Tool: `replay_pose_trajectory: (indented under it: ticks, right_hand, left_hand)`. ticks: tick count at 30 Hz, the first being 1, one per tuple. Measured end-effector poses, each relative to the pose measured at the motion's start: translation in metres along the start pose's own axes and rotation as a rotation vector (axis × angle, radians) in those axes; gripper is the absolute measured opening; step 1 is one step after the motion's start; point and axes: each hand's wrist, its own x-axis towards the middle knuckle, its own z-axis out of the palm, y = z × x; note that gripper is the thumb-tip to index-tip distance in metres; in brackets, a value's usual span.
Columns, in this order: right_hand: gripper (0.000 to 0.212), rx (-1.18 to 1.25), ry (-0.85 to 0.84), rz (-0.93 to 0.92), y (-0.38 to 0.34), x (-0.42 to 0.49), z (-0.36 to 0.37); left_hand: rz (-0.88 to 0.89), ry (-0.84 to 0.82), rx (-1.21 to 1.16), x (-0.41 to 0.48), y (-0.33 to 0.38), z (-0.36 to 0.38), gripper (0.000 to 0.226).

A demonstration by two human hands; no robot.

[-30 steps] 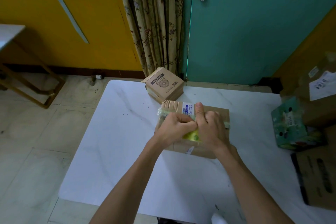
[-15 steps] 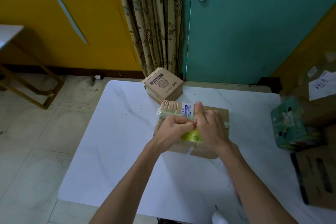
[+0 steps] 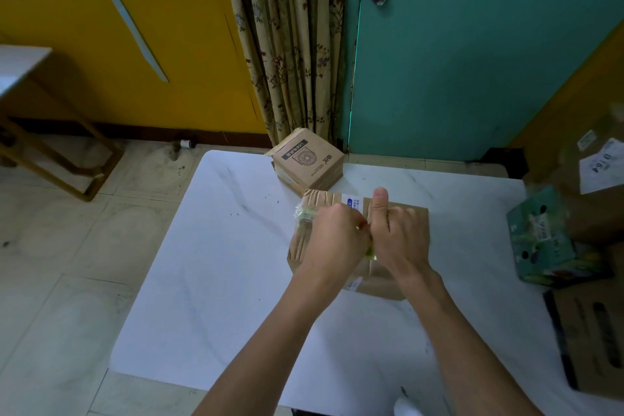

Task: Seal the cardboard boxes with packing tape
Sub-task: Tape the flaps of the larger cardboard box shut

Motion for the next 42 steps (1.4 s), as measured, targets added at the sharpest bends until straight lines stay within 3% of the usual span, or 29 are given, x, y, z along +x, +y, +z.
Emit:
replay_pose_trajectory:
  ticks: [5,10,15,23,29,31,42]
  right_hand:
    - [0.066,-0.026,0.022,0.010,-0.003,0.001,-0.007]
    - [0.068,-0.008,0.022,0.012,-0.001,0.001,-0.006]
    - [0.065,0.049,0.012,0.053,-0.004,0.001,-0.009]
    - [0.092,0.134,0.080,0.101,0.009,0.007,0.001]
    - [0.099,0.155,0.052,0.113,0.012,0.009,-0.002]
    - [0.097,0.186,0.046,0.102,0.010,0.010,-0.003]
    - [0.078,0.115,0.027,-0.030,0.009,0.006,-0.002]
  left_hand:
    - [-0.063,0.014,0.078,0.002,0.004,0.004,0.027]
    - [-0.101,-0.103,0.049,0.006,0.002,0.008,0.025]
    - [-0.113,-0.107,-0.062,0.002,-0.001,0.010,0.029]
    - [-0.100,-0.096,-0.235,0.000,-0.011,0.002,0.020]
    - [-0.198,-0.372,-0.532,0.013,-0.022,-0.014,0.022]
    - [-0.213,-0.414,-0.541,0.019,-0.025,-0.016,0.033]
    - [-0.356,-0.560,-0.460,0.029,-0.026,-0.019,0.032]
